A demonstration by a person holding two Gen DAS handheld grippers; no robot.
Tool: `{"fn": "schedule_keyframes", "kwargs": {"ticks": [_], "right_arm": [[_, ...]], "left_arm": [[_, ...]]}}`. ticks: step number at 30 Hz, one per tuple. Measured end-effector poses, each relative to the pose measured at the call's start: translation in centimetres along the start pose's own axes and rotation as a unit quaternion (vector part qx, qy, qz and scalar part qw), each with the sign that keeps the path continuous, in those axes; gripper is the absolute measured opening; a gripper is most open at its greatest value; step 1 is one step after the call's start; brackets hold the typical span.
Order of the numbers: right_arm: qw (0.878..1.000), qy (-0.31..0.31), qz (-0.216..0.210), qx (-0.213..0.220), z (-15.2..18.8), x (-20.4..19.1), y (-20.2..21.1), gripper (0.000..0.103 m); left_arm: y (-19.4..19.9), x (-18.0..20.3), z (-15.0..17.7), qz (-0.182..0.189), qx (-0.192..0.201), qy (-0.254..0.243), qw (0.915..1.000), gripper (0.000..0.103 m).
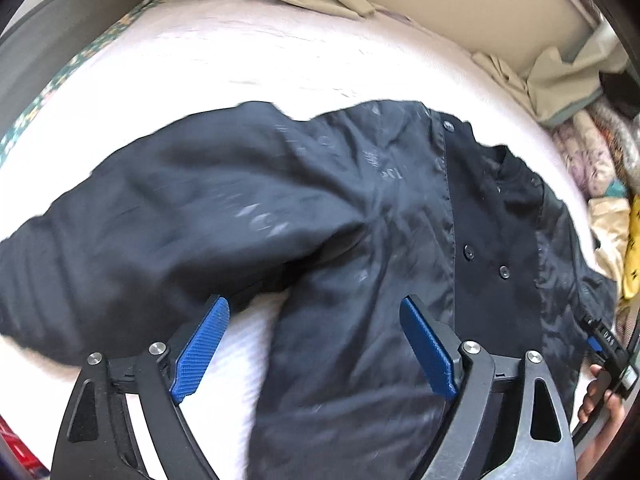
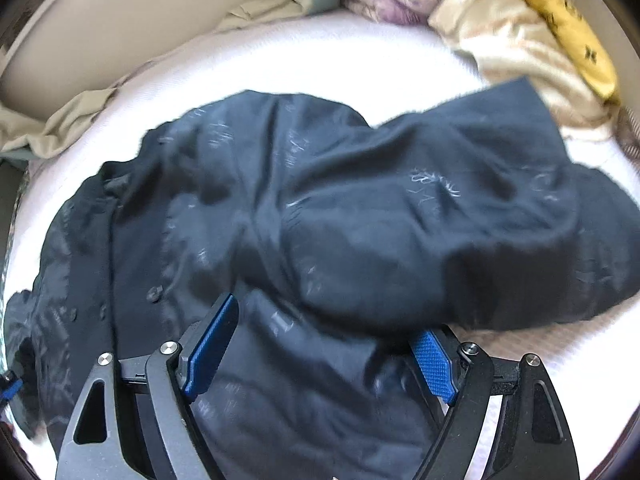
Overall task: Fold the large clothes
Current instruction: 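Grasp the cuff of the sleeve nearest the left gripper and lift it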
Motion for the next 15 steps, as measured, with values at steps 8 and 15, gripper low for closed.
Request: {"fn": "schedule_keyframes", "kwargs": {"ticks": [8,15], "right_arm": [[0.996,0.058,-0.054,0.044,2.1,-4.0,6.2,0.086],[0.992,0.080,-0.071,0.066,2.4,-6.1,8.9,0.088]], "left_arm": [[4.3,-11.0,-0.4,-0.004,0.025,0.137,0.9902,0.092],[5.2,-23.2,0.0,-0.012,0.031,0.295,0.9550,0.092]]}}
Point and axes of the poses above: each gripper's, at about its wrist camera, not at the fingertips, and y roughly against the way its jaws point, x to its right, z to its underside, the point moved 1 cm from there along -y, roughly the way its jaws point, and after that the axes turned 8 degrees about y, right-handed, at the moved point
